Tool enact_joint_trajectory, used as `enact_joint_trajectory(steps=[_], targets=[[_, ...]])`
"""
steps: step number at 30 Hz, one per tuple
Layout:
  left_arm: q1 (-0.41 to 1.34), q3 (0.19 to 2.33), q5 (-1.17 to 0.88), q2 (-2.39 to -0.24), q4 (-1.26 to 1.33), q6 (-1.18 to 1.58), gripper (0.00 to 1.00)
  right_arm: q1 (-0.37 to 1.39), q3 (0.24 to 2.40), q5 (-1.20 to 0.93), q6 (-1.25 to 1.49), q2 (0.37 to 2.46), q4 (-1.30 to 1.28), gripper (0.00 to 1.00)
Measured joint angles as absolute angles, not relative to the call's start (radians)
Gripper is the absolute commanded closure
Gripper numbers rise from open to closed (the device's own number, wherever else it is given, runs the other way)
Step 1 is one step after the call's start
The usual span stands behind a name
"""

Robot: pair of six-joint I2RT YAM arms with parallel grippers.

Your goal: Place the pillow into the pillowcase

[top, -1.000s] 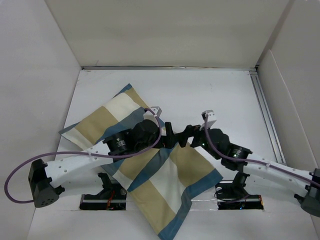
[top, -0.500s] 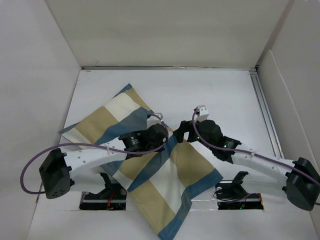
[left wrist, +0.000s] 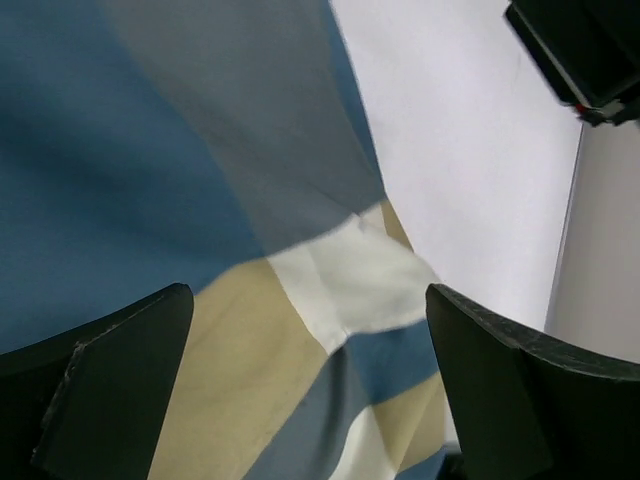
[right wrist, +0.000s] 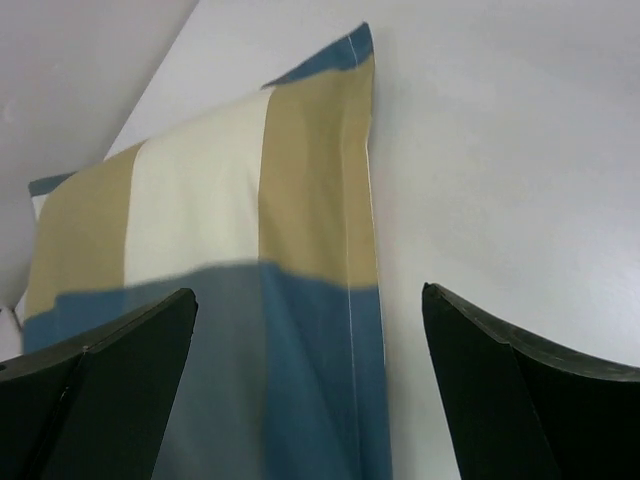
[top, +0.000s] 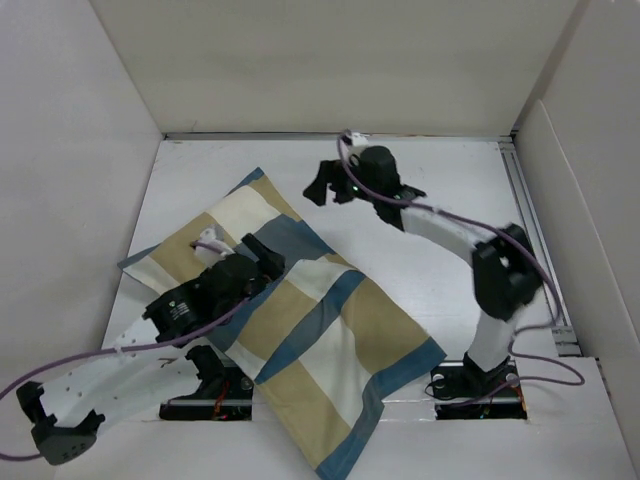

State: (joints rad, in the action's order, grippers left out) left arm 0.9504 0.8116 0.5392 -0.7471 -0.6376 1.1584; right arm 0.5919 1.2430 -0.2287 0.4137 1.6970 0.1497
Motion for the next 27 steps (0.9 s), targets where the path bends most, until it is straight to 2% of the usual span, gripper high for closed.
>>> enact_joint_trajectory(steps=[4, 7, 11, 12, 13, 15, 16, 20, 23, 27], targets=[[0.839, 0.714, 0.54, -0.617, -0.692, 1.295, 0.0, 0.596, 1.602, -0.382, 0.392, 2.076, 0.099, 0.0], [0.829, 0.663, 0.536, -0.583, -0.735, 1.378, 0.0, 0.599, 1.67, -0.516, 0.408, 2.242, 0.08, 0.0], [0.829, 0.643, 0.531, -0.662, -0.732, 1.426, 0.0, 0.616, 1.711, -0.657, 0.446, 2.349, 0.08, 0.0], [0.829, 0.63, 0.529, -0.698, -0.706, 1.426, 0.0, 0.623, 1.738, -0.683, 0.449, 2.358, 0.075, 0.04], [0.829, 0.614, 0.524, -0.737, -0.678, 1.425, 0.0, 0.63, 1.758, -0.699, 0.449, 2.364, 0.075, 0.14], [0.829, 0.582, 0.511, -0.81, -0.621, 1.412, 0.0, 0.65, 1.788, -0.736, 0.45, 2.366, 0.077, 0.48], [0.829, 0.567, 0.506, -0.849, -0.586, 1.402, 0.0, 0.66, 1.793, -0.757, 0.453, 2.366, 0.085, 0.99], [0.828, 0.545, 0.501, -0.93, -0.483, 1.327, 0.0, 0.66, 1.721, -0.781, 0.492, 2.349, 0.163, 1.0], [0.825, 0.556, 0.471, -0.981, -0.409, 1.24, 0.0, 0.604, 1.52, -0.76, 0.522, 2.255, 0.253, 1.0], [0.823, 0.633, 0.397, -1.09, -0.296, 1.112, 0.0, 0.458, 1.217, -0.711, 0.526, 2.002, 0.263, 1.0]])
